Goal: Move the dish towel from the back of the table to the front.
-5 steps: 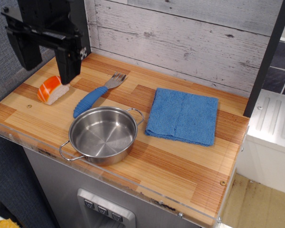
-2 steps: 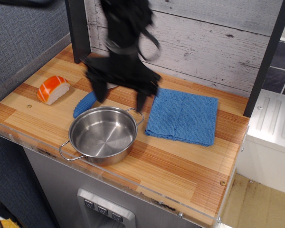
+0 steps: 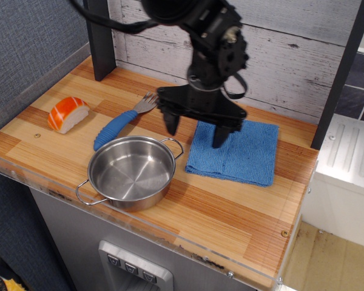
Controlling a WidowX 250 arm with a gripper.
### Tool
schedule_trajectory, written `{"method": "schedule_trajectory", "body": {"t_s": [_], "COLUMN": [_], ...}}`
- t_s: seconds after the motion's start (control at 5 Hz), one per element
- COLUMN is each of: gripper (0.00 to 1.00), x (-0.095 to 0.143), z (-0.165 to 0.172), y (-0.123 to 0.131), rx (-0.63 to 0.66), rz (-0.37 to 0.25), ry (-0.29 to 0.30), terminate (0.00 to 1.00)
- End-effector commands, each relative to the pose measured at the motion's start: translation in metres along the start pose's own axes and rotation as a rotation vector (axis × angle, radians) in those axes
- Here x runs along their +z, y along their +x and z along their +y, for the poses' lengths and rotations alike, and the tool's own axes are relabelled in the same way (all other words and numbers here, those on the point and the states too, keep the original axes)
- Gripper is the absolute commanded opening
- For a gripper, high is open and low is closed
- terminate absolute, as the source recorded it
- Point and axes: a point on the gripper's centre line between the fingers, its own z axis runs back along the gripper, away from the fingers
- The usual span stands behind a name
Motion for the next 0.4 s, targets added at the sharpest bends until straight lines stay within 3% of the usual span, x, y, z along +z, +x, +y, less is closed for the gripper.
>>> {"method": "schedule_trajectory", "body": {"t_s": [0.0, 0.2], "gripper": [1.0, 1.0], "x": [0.0129, 0.0053], "z": [-0.03, -0.0396], "y": [0.029, 0.0267], "rx": [-0.053, -0.079], "rz": [-0.09, -0.099], "ry": [-0.05, -0.078], "terminate": [0.0, 0.0]}}
